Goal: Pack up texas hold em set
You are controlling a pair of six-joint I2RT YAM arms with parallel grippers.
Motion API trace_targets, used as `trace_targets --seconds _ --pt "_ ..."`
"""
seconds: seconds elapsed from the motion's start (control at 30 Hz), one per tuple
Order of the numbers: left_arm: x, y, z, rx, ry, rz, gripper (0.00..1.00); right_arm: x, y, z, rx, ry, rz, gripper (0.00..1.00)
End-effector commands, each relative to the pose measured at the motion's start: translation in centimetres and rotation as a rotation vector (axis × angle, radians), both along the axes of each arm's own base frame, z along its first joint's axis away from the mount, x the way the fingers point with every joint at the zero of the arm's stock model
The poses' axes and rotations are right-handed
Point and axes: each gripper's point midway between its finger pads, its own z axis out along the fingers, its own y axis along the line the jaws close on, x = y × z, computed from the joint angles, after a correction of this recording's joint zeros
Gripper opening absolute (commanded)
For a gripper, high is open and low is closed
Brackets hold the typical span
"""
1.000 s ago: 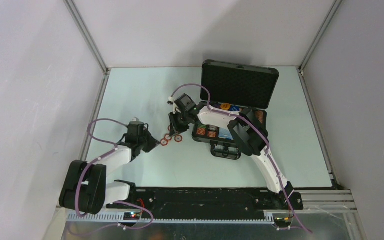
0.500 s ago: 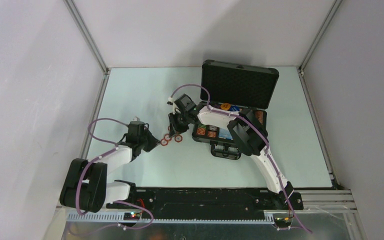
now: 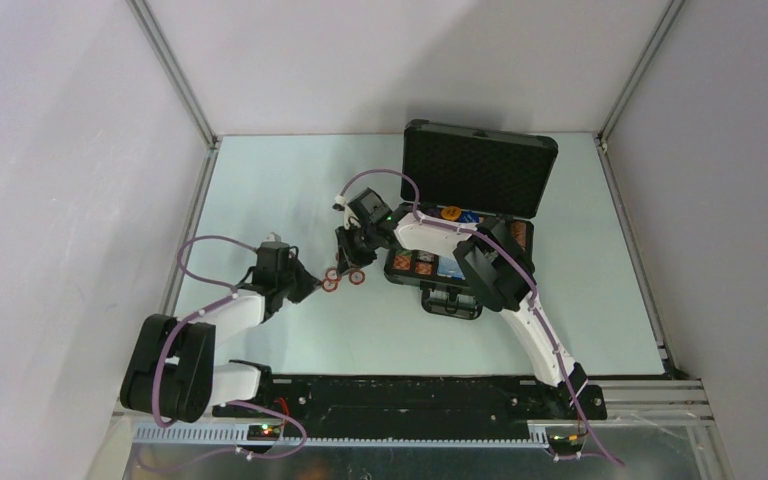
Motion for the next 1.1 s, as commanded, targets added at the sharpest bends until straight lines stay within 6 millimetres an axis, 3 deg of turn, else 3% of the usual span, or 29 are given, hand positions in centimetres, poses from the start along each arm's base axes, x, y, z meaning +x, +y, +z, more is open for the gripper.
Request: trace_targets --seconds 0.0,0.5,1.07 --pt "-1.9 0.6 -2.1 0.055 0.082 -0.021 0.0 -0.6 0.2 -0.6 -0.013 0.007 0.031 0.23" --pt "-1.7 0.6 -2.0 0.058 0.081 -0.019 0.0 -1.1 0.2 0.1 0.02 0.01 0.055 0.22" --pt "-1.7 1.8 1.6 0.087 -0.054 0.023 0.0 2.6 -0.2 2.9 0.045 -0.137 -0.083 0.23"
